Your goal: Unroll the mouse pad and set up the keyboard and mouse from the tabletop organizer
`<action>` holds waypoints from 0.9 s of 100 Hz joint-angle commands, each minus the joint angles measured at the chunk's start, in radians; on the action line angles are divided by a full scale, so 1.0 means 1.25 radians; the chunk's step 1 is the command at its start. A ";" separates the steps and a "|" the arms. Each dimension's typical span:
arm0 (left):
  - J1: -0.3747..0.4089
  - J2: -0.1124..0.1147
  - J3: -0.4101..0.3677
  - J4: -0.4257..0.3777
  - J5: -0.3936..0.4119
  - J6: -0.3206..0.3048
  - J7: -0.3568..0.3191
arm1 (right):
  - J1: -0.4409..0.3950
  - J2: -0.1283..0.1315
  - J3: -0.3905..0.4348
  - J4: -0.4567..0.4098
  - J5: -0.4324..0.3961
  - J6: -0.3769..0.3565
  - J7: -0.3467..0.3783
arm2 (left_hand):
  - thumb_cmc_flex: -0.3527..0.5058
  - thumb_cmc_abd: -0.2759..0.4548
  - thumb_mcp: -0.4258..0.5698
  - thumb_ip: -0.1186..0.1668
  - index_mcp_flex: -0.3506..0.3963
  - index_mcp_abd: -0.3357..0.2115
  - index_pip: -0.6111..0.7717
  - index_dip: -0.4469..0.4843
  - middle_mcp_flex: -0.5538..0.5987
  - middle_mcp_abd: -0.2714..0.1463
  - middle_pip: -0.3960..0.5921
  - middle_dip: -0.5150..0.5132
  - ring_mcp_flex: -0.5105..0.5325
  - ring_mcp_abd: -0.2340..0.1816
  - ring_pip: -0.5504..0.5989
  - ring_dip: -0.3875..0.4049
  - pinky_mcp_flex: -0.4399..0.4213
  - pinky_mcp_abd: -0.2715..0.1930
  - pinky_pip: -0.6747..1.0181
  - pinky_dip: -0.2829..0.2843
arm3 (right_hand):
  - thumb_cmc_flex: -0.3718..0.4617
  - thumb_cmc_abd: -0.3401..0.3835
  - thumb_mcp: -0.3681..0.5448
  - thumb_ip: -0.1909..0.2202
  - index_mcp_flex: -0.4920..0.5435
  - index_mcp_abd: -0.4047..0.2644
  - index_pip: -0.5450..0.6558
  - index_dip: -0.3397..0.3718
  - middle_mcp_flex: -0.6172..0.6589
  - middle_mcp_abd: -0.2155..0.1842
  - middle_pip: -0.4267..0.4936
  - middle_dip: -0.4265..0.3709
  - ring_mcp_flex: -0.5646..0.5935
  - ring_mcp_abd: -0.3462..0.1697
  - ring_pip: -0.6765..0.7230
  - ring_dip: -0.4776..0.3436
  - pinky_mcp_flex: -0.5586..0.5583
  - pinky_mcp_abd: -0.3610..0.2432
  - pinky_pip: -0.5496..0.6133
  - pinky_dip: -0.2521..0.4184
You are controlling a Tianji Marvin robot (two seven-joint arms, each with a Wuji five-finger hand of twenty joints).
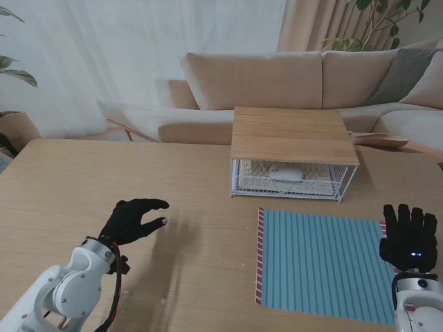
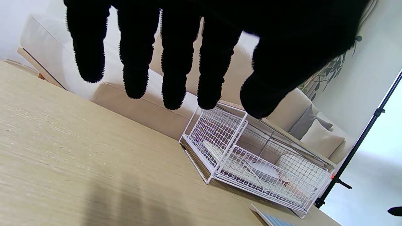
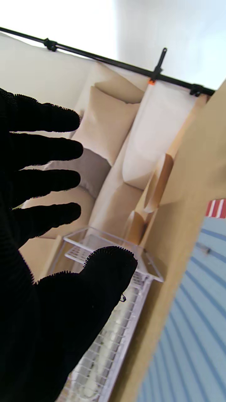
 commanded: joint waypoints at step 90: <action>-0.002 -0.017 -0.039 0.015 -0.062 -0.021 0.029 | 0.340 0.014 -0.286 -0.009 0.150 -0.332 0.274 | 0.012 0.009 0.012 0.036 -0.014 0.006 -0.010 -0.012 -0.020 0.026 -0.012 -0.010 -0.023 0.002 -0.009 0.012 -0.015 0.016 -0.009 -0.012 | -0.026 -0.004 0.023 0.021 0.106 -0.003 0.079 -0.012 0.080 -0.012 0.192 0.084 0.157 -0.002 0.095 0.050 0.115 -0.022 0.115 -0.027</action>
